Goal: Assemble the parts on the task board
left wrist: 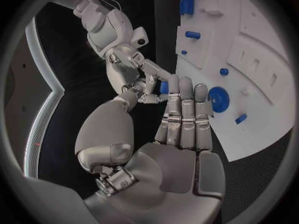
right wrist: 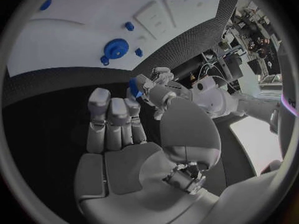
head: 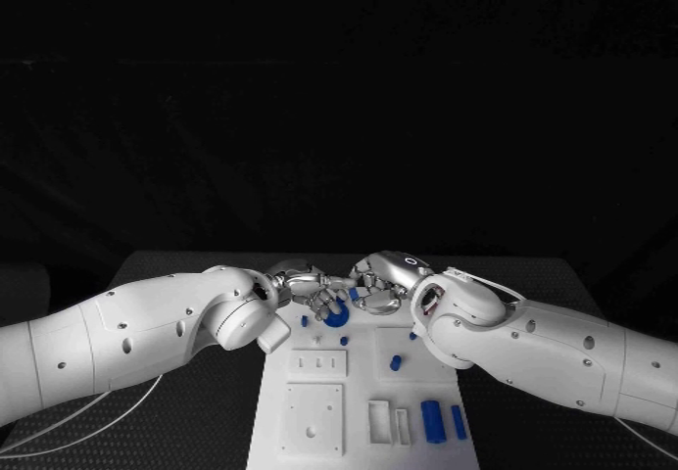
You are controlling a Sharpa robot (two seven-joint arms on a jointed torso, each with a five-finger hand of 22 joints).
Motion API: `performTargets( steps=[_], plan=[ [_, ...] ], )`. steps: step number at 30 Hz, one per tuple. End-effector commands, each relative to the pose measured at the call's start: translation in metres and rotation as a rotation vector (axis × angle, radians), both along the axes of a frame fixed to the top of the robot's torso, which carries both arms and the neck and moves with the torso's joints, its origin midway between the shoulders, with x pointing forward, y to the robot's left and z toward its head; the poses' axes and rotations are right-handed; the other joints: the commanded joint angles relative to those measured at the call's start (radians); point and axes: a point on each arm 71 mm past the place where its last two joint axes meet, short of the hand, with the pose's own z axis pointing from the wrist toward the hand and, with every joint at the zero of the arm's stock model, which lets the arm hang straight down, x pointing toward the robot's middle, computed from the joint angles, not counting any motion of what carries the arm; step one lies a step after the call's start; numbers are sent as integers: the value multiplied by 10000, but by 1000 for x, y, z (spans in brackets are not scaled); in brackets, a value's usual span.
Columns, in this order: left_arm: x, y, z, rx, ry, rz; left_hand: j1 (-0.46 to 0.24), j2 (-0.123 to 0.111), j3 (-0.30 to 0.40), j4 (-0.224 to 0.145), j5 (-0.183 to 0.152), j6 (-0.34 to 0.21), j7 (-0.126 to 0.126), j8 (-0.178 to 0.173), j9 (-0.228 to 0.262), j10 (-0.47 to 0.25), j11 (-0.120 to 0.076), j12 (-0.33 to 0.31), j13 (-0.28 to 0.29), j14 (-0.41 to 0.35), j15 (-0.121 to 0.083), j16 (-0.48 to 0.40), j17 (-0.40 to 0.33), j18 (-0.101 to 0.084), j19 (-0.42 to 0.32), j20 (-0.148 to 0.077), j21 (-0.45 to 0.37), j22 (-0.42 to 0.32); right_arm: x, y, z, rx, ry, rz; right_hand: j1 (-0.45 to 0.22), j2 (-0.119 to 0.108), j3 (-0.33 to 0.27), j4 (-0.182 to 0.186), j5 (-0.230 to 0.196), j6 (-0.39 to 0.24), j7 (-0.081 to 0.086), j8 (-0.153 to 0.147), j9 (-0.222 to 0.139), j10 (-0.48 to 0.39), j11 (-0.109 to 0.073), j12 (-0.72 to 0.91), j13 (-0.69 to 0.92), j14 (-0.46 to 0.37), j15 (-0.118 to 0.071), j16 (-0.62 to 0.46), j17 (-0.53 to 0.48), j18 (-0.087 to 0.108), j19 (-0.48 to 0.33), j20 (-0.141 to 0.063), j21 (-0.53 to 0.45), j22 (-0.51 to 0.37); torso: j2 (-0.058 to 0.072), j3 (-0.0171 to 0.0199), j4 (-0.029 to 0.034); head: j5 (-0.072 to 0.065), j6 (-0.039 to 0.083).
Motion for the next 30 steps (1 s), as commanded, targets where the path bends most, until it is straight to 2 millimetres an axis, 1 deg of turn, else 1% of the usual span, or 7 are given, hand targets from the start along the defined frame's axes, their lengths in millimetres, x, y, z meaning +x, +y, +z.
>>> performTargets(
  steps=[1, 8, 13, 20, 24, 26, 30],
  plan=[
    [-1, -3, 0, 111, 11, -28, 133, 36, -97, -10, -40, -66, -1, -48, -8, -56, 16, 42, 30, -51, -25, 42, 7, 159, -92, -47, 35, 195, -1, 3, 0, -150, -33, 72, 25, -75, 50, 9, 8, 951, 362, 141, 139, 77, -5, 6, 10, -1, -55, -20, 4, 358, 40, -15, 14, 118, -3, -6, 4, -5, -9],
    [-1, -4, 0, 138, 71, -89, 364, 300, -301, -179, -41, -55, -4, -38, 1, -83, 15, 32, 132, -77, -21, 75, -8, 157, -146, -41, 88, 184, -3, 6, 1, -100, -48, 149, 24, -79, 67, 14, 9, 953, 362, 137, 137, 80, -4, 2, 12, 1, -55, -23, 3, 358, 42, -14, 12, 116, -7, -7, 6, 7, -28],
    [-1, -4, 0, 148, 76, -80, 437, 411, -406, -251, -41, -48, -7, -36, 1, -89, 12, 27, 182, -82, -22, 90, -19, 159, -165, -41, 108, 174, -4, 9, 1, -100, -29, 204, 24, -80, 78, 16, 10, 954, 362, 135, 135, 83, -4, 0, 12, 2, -55, -25, 2, 358, 44, -13, 11, 115, -1, -12, 11, 9, -21],
    [-1, -5, 0, 81, 49, -140, 523, 566, -507, -337, -41, -33, -12, -33, -1, -96, 7, 18, 239, -87, -24, 106, -35, 160, -183, -42, 126, 162, -5, 12, 1, -111, 96, 280, 22, -90, 90, 18, 10, 957, 362, 131, 133, 85, -4, -3, 14, 3, -55, -27, 0, 358, 47, -12, 9, 113, -3, -20, -6, 19, -30],
    [-1, -7, 0, 28, 61, -178, 613, 772, -563, -423, -40, -9, -11, -24, -1, -144, 13, -18, 272, -130, -11, 87, -64, 154, -222, -34, 120, 145, -6, 15, 0, -94, 154, 328, 20, -92, 95, 20, 10, 957, 363, 130, 132, 86, -4, -4, 14, 4, -55, -28, 0, 358, 48, -12, 9, 113, -6, -12, -6, 7, -32],
    [-1, -7, 0, -22, 80, -175, 639, 833, -571, -447, -40, -5, -11, -23, -2, -149, 14, -24, 281, -135, -7, 83, -71, 153, -231, -31, 118, 142, -6, 16, 0, -97, 162, 345, 19, -93, 96, 20, 10, 957, 363, 129, 131, 87, -4, -4, 14, 4, -55, -28, -1, 358, 48, -12, 8, 113, -9, -14, -3, 3, -30],
    [-1, -8, 1, -118, 105, -192, 766, 1071, -605, -577, -38, 19, -16, -15, -4, -150, 10, -37, 321, -134, -3, 87, -91, 151, -248, -24, 126, 135, -6, 18, 0, -85, 177, 388, 17, -92, 101, 22, 10, 958, 363, 128, 130, 87, -3, -5, 15, 4, -55, -29, -1, 358, 48, -11, 8, 112, -2, -18, -3, -9, -38]
  ],
)
